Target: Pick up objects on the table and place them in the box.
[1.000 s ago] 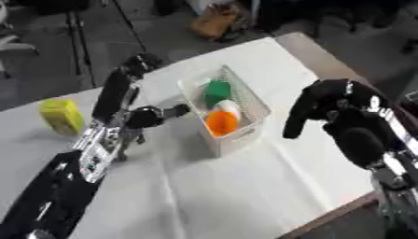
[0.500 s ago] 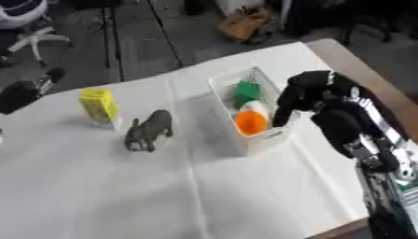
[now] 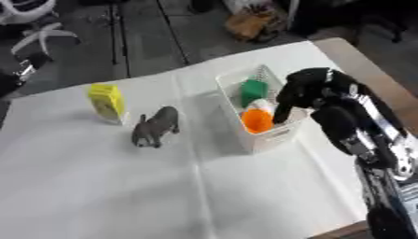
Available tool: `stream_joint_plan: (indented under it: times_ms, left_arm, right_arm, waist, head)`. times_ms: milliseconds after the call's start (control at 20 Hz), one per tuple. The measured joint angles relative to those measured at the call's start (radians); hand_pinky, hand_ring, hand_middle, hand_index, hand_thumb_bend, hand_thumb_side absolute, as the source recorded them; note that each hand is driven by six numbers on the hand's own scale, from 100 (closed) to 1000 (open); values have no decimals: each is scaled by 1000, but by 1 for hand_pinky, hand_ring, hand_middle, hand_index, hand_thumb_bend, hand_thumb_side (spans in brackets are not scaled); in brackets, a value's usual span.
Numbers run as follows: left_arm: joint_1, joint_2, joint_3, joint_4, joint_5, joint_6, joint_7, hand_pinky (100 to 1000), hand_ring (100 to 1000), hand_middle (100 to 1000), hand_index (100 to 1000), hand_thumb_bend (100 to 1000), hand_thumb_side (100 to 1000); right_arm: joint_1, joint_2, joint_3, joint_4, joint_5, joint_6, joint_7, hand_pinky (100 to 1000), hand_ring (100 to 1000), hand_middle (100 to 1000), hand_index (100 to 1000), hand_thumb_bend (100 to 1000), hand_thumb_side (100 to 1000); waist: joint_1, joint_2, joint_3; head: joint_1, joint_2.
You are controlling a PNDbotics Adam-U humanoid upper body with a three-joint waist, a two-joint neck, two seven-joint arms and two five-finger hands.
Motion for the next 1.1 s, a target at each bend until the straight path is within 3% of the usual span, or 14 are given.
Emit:
stream_joint_plan:
  times_ms: [200, 400, 1100]
  left_arm:
    - [21, 27, -73, 50, 62, -16, -55, 601, 678, 760, 833, 864, 706]
    - [35, 45, -103, 81, 85, -29, -123, 603, 679, 759, 832, 857, 711]
    - [55, 49, -58, 11, 83, -18, -345, 599, 673, 750, 826, 864, 707]
  right_arm:
    - [0, -3, 0, 7, 0, -1, 2, 515, 527, 624, 830, 328, 602]
    - [1, -7, 0, 13, 0, -2, 2, 515, 527, 624, 830, 327, 603]
    - [9, -7, -1, 16, 0, -8, -1, 515, 527, 625, 830, 330, 599]
  waist:
    - [-2, 0, 22]
    - [-5, 0, 41]
    - [-12, -5, 64]
  head:
    - [6, 11]
    - [9, 24]
    - [12, 34]
